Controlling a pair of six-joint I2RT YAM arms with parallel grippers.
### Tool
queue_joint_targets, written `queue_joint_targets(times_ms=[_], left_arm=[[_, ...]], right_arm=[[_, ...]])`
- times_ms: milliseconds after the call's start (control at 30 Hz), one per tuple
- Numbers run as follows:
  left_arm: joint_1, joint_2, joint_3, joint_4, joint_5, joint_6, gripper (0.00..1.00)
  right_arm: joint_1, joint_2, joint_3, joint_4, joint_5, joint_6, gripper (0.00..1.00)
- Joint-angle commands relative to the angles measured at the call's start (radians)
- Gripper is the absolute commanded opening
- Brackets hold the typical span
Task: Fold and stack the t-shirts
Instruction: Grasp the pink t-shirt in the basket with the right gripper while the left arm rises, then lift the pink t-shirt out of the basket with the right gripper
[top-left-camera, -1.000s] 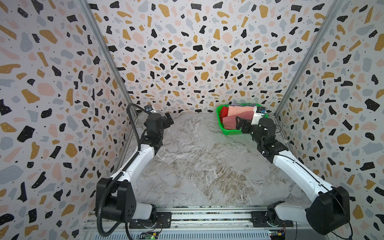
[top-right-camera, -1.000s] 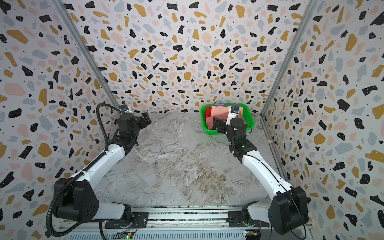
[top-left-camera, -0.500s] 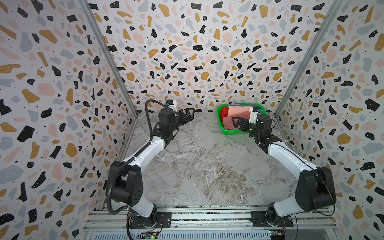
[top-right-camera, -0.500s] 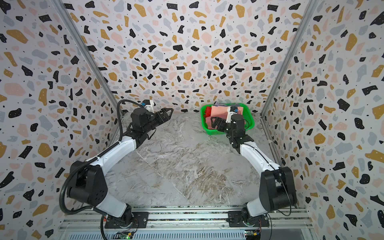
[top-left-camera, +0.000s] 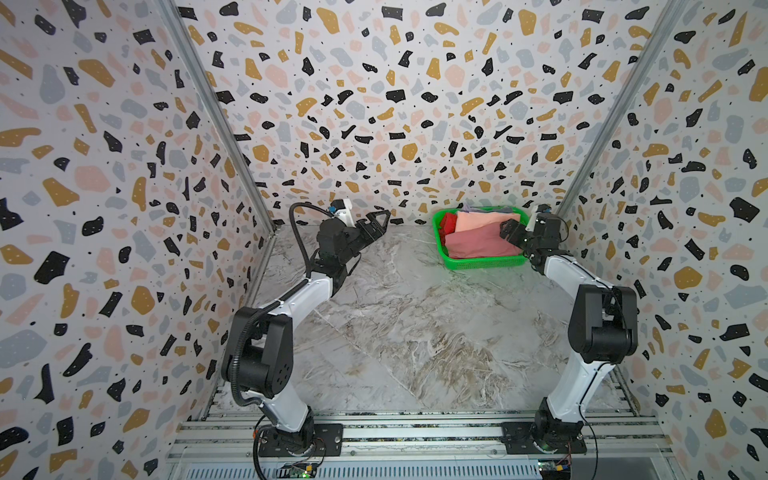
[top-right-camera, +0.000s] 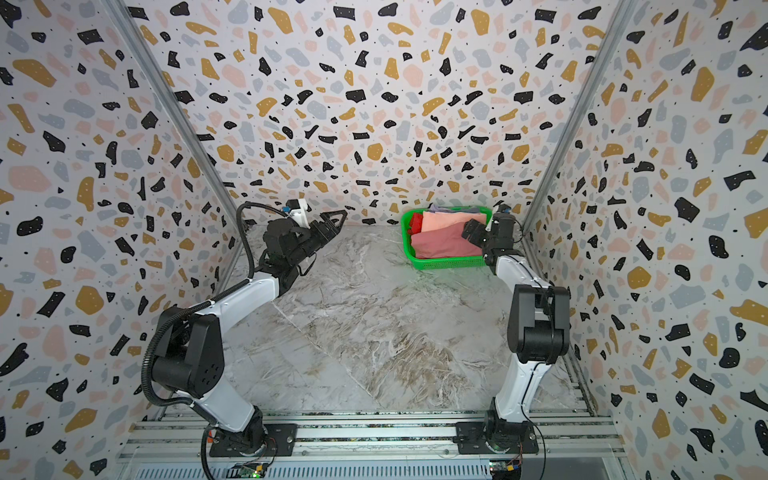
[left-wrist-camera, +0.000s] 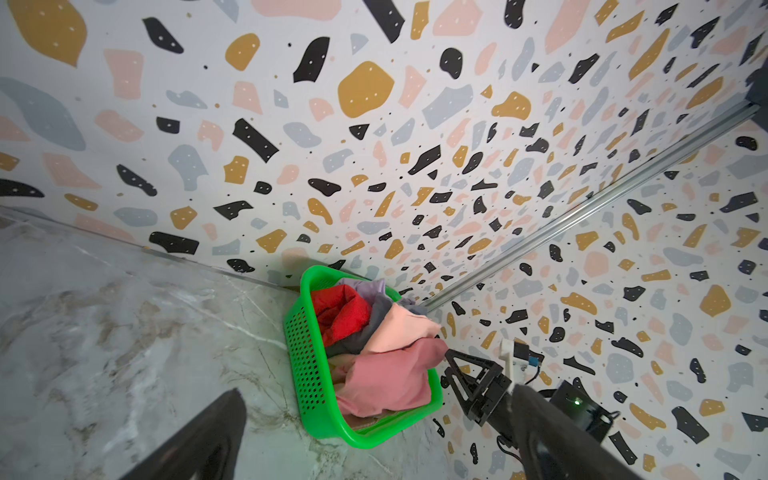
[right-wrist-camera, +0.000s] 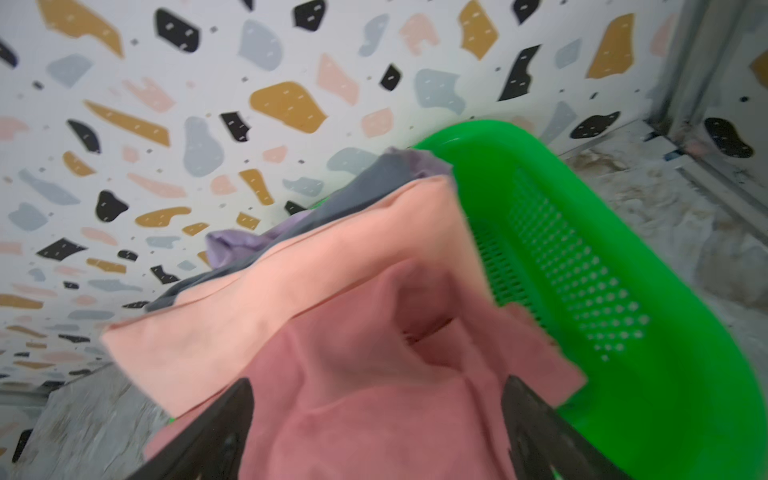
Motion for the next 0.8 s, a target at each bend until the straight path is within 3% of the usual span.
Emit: queue_joint_targets(times_ms=[0, 100, 233, 633, 700, 767], left_arm=[[-0.026, -0.089, 0.003, 0.182, 0.063, 0.037, 1.0], [-0.027, -0.106, -0.02, 0.201, 0.055, 0.037, 1.0], [-0.026, -0.102, 0.042, -0.01, 0.031, 0.115, 0.98], [-0.026, -0.112, 0.068, -0.167, -0.009, 0.164, 0.98], [-0.026, -0.109, 0.077, -0.182, -0.004, 0.168, 0.98], [-0.027, -0.109, 0.082, -0.194, -0.006, 0.173, 0.98]], right_arm=[[-0.031, 0.033, 0.086, -0.047, -0.159, -0.054, 0.86], [-0.04, 0.082, 0.135, -0.1, -0.208, -0.105, 0.78], [-0.04, 0.112, 0.154, -0.123, -0.27, -0.144, 0.63], [-0.035, 0.19, 0.203, -0.057, -0.388, -0.16, 0.45], [-0.032, 0.206, 0.224, -0.053, -0.391, -0.162, 0.34], [-0.03, 0.205, 0.231, -0.04, -0.392, -0.154, 0.14]])
